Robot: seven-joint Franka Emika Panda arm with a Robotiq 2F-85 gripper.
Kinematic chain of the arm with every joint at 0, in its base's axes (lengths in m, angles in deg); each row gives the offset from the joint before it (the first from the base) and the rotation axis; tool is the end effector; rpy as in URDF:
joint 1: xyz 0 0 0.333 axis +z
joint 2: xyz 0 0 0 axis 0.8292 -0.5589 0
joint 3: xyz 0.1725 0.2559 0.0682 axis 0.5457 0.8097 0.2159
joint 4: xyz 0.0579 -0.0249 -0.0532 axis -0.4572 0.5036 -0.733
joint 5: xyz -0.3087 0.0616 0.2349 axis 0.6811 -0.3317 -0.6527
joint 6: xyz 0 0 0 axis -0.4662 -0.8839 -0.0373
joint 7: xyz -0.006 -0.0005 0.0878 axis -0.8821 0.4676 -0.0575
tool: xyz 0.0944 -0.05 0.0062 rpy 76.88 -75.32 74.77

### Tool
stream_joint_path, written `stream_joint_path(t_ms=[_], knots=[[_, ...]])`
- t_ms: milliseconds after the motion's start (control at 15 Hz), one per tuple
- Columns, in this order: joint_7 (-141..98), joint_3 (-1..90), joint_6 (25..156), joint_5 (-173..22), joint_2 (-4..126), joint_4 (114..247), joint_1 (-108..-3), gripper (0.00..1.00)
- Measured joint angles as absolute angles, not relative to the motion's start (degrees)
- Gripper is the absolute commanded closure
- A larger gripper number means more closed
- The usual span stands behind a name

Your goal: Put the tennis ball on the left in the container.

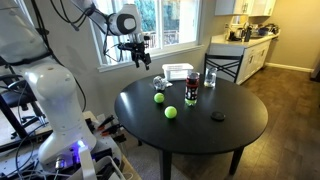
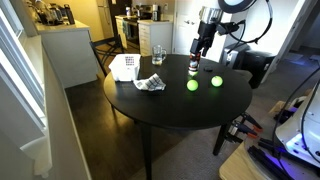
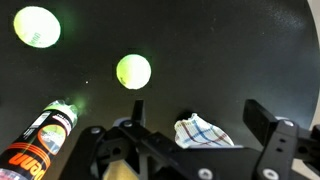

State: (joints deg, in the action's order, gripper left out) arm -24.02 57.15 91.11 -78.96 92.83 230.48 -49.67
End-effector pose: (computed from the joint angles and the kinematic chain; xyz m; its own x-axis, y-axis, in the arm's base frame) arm 0.4383 0.1165 0.3968 0.9840 0.1150 0.1364 0.1146 -0.9934 0.0106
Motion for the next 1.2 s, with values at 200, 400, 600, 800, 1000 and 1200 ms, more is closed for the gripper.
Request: stream_joint_path(t_ms=[200,400,600,800,1000,1200], knots=[[-24.0,57.1,91.1,-79.0,92.8,230.5,-49.7,0.00],[-24.0,57.1,91.1,-79.0,92.8,230.5,-49.7,0.00],[-24.0,57.1,91.1,-79.0,92.8,230.5,-49.7,0.00],[-24.0,57.1,91.1,-78.9,92.8,230.6,-49.7,0.00],[-24.0,57.0,91.1,-78.8,92.6,231.9,-49.8,0.00],[-24.0,56.1,91.2,-78.2,92.6,234.0,-50.3,0.00]])
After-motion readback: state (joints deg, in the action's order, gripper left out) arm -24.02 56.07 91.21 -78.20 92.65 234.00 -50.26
